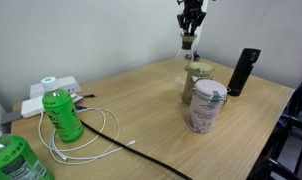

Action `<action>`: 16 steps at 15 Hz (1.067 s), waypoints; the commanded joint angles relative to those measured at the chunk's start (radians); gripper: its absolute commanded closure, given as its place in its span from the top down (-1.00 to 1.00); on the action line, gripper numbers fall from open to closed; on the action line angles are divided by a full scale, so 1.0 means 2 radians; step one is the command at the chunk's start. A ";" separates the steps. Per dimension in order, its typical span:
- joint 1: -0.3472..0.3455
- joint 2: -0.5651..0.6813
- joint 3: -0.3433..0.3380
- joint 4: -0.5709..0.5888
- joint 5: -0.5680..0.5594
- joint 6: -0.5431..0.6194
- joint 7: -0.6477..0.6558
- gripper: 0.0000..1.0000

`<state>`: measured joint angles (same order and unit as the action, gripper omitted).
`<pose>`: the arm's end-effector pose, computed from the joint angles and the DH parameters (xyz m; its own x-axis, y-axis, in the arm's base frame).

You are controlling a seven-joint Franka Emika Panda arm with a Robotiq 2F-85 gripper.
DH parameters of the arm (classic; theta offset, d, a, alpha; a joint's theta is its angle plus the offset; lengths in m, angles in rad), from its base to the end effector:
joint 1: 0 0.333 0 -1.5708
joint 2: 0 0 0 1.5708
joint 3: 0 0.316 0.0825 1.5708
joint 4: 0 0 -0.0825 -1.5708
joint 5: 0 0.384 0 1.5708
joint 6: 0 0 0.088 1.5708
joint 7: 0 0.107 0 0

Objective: Put the lid on the flusk.

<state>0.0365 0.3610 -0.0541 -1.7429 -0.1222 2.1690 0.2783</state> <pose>0.6562 -0.0132 0.3750 0.9714 -0.2187 0.0923 -0.2277 -0.9683 0.1025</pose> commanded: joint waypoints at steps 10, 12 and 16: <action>-0.003 -0.029 -0.003 0.008 0.004 -0.001 0.010 1.00; -0.002 -0.031 -0.003 0.008 0.004 -0.001 0.010 1.00; -0.002 -0.029 -0.003 0.008 0.004 -0.001 0.010 1.00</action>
<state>0.0328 0.3023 -0.0609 -1.7291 -0.1144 2.1686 0.2979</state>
